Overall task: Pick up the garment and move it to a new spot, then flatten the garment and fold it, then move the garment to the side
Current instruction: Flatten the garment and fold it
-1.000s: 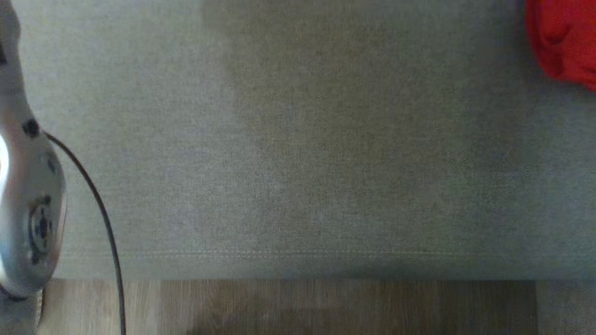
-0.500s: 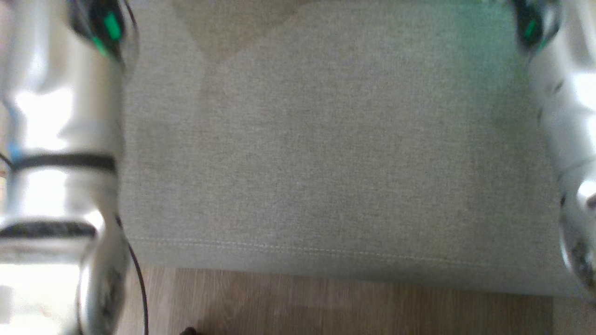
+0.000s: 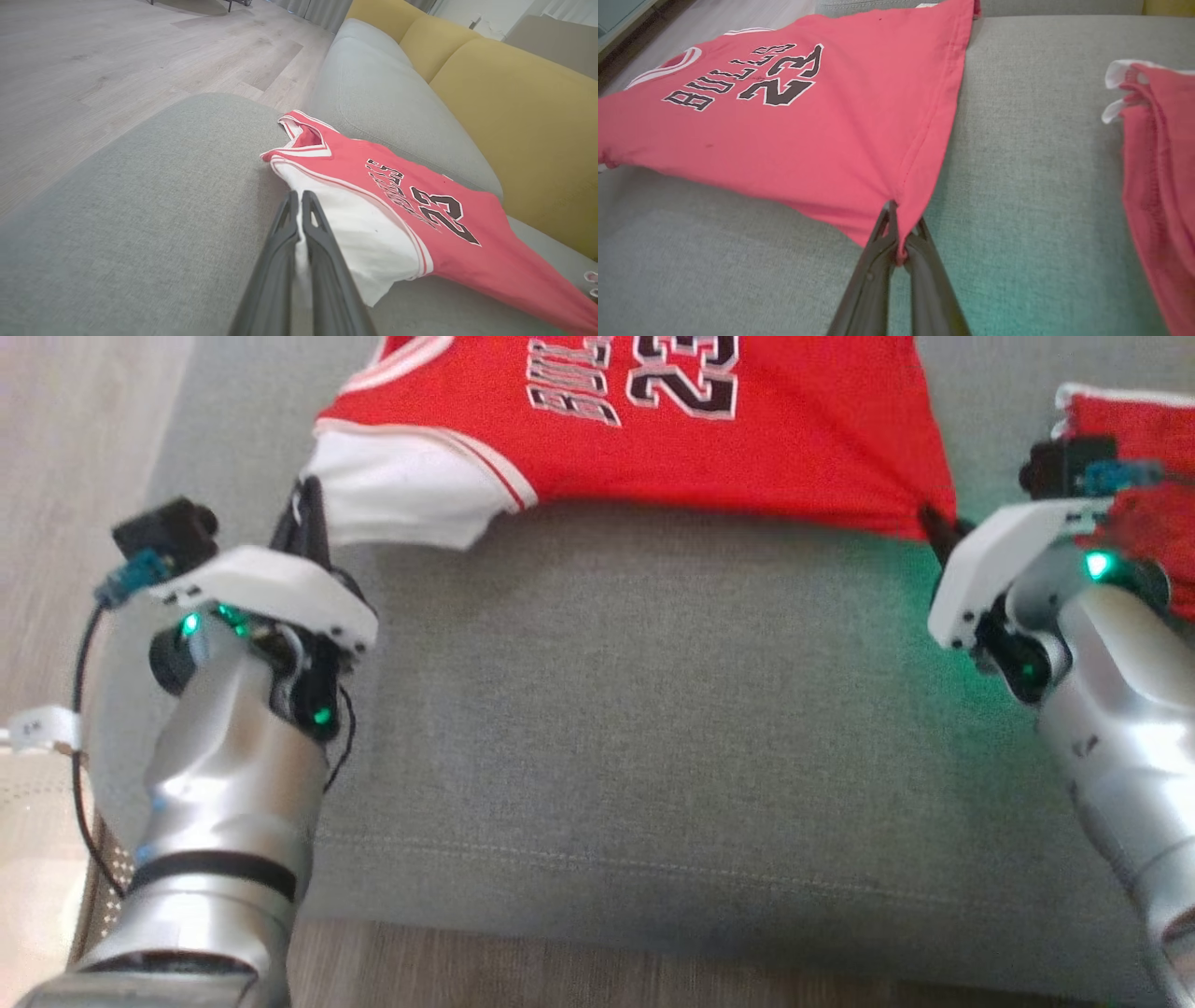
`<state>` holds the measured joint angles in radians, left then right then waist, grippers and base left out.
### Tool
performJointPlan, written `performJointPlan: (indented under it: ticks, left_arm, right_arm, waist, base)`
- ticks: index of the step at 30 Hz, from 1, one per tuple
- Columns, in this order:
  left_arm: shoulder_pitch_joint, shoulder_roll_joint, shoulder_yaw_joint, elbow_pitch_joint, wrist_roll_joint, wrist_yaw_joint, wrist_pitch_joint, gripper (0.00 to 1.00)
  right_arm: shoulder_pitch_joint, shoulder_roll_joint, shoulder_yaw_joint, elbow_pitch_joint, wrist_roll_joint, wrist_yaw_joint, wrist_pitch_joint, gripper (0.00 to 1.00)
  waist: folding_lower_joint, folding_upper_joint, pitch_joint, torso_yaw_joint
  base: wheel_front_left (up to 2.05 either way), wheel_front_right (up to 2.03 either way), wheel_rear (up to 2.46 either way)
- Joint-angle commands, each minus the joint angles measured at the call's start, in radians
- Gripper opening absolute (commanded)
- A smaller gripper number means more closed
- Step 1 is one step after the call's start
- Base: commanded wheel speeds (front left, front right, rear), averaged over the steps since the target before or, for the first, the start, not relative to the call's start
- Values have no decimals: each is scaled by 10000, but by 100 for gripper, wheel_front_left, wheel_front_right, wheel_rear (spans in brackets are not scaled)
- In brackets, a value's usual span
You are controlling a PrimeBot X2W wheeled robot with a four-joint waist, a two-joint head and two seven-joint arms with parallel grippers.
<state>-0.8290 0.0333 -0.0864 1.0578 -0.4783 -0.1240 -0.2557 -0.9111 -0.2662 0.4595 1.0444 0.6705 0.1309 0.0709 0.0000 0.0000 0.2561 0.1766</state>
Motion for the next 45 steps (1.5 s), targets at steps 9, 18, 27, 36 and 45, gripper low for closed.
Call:
performJointPlan:
  ticks: [9,18,27,36,45]
  left_arm:
    - [1130,667,-1245,-909,-515,-64,557,0]
    - [2789,1662,-2589,-2551,-1847,-66,1785,0]
    - [4421,2962,-3636,-4759,-3137,-66,3097,0]
    - [5592,3897,-3953,-6392,-4112,-66,4141,0]
    - [6435,4796,-4199,-7800,-4961,-67,5425,0]
  right_arm:
    - [1204,-986,1365,-889,980,-2,490,0]
    - [1985,-1477,2508,-1286,1627,-2,1033,0]
    - [2440,-2299,3550,-2091,2588,-2,2458,0]
    - [3035,-3112,4282,-3112,3762,-2,4013,0]
    - [3651,-3701,4729,-3747,4611,-2,5565,0]
  waist:
    - [0,0,-1016,300]
    - [0,0,-1732,356]
    - [0,0,-2169,353]
    - [0,0,-2543,260]
    - [0,0,-2728,243]
  base:
    - [0,0,0]
    - [0,0,0]
    - [0,0,0]
    - [0,0,0]
    - [0,0,0]
